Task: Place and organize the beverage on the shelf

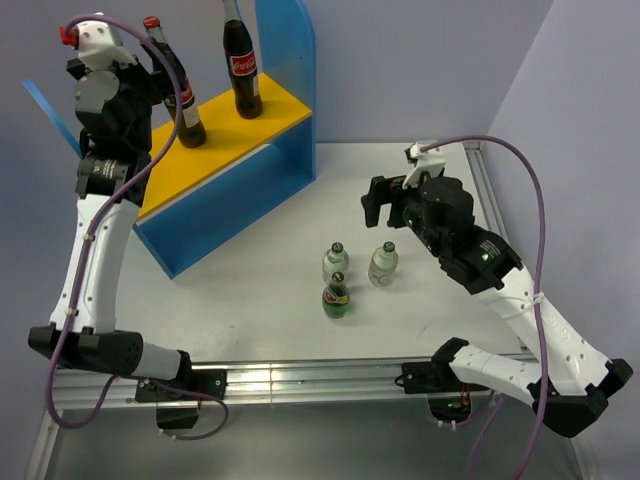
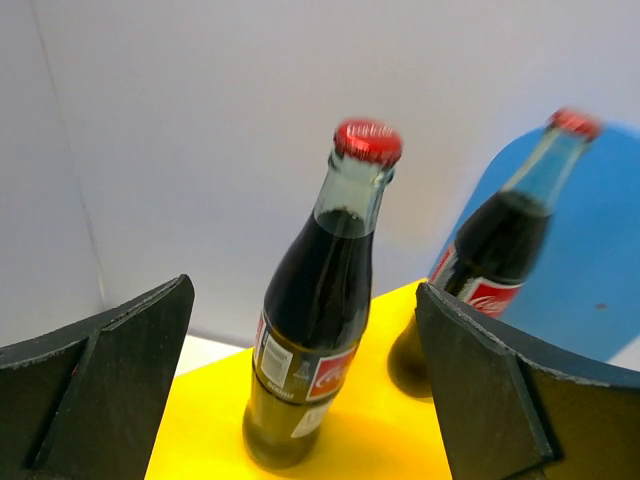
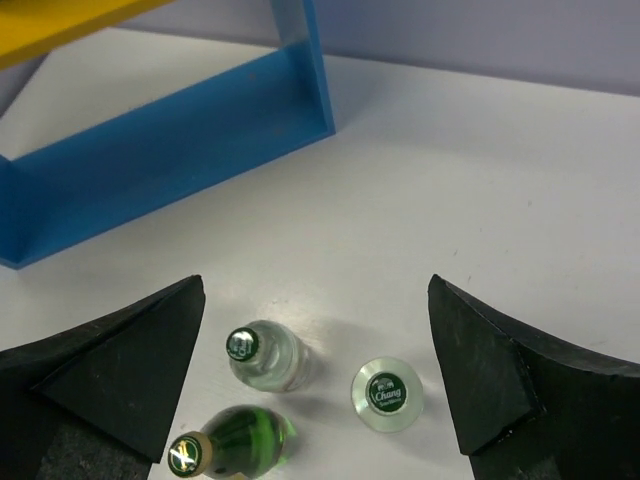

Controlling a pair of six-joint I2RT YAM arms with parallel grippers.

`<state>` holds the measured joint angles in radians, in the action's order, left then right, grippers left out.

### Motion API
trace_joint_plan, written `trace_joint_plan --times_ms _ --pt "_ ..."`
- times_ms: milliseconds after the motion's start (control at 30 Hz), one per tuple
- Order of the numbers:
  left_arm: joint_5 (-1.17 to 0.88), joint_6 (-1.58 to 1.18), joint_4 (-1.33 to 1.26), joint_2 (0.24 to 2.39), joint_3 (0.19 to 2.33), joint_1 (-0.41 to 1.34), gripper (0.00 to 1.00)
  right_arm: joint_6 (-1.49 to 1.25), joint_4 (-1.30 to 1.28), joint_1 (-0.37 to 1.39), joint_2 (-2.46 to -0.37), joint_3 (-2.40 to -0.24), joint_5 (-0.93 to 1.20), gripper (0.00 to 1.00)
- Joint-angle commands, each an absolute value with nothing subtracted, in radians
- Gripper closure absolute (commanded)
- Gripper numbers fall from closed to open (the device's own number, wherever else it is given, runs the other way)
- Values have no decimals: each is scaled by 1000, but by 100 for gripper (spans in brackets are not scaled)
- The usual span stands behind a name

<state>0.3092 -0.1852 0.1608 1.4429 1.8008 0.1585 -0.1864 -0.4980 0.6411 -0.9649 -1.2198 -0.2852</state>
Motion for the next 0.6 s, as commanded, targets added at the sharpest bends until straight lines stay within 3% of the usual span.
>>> trace_joint_plan --times_ms 0,567 --pt "282 -236 153 1367 1779 158 0 -207 -532 635 -991 -1262 -230 0" --pt "169 -399 498 1106 1640 233 2 -141 -525 670 -925 -1083 181 5"
